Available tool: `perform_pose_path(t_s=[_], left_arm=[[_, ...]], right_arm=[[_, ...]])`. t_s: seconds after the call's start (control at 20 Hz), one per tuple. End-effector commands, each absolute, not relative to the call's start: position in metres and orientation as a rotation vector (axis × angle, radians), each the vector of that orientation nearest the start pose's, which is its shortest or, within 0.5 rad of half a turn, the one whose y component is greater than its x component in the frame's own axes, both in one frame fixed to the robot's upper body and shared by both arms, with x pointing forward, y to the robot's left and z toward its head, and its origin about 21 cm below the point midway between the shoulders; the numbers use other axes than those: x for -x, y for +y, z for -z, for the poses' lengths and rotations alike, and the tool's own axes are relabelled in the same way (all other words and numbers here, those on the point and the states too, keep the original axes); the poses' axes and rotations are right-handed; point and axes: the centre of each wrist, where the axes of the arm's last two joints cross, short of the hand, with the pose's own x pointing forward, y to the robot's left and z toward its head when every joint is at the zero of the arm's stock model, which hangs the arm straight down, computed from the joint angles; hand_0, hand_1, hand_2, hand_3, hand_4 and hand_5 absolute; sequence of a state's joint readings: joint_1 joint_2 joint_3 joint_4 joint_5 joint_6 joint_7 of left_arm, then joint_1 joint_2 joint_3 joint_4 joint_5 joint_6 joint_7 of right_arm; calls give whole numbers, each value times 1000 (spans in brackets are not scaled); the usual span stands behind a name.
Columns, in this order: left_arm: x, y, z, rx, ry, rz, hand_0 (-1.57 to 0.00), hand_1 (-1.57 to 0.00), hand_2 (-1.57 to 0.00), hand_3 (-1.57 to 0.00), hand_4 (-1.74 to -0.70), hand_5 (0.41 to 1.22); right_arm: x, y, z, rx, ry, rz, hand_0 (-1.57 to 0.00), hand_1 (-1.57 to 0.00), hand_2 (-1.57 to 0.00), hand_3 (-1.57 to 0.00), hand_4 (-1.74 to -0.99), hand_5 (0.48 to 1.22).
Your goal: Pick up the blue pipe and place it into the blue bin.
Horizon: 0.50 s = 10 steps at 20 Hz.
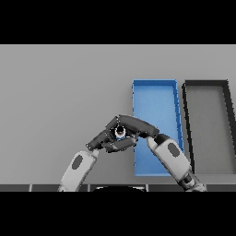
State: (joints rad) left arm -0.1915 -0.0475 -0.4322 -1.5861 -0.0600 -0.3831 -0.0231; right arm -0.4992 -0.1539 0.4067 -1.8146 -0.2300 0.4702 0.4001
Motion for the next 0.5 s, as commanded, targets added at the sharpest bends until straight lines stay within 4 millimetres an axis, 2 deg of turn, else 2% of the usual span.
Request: perform_pose_path(t_s=[0.0, 0.1, 0.2, 0.45], left_arm=[[-256, 93, -46, 665, -1684, 785, -1571, -1571, -1560, -1331, -1703, 1221], [-257, 94, -45, 670, -1693, 781, -1571, -1571, -1549, -1372, -1717, 1221], [-258, 90, -42, 674, -1690, 785, -1571, -1571, -1545, -1396, -1725, 1221], [-259, 93, -45, 662, -1709, 774, -1571, -1571, -1563, -1424, -1734, 1221]], right_arm=[[-269, -109, -167, -611, -1638, -1135, -1324, -1330, -1331, -1225, -1481, 869], [-267, -110, -166, -603, -1676, -1153, -1413, -1417, -1418, -1350, -1474, 996], [-264, -110, -163, -595, -1688, -1165, -1470, -1472, -1473, -1429, -1481, 1077], [-260, -108, -161, -666, -1649, -1079, -1538, -1539, -1539, -1525, -1493, 1174]])
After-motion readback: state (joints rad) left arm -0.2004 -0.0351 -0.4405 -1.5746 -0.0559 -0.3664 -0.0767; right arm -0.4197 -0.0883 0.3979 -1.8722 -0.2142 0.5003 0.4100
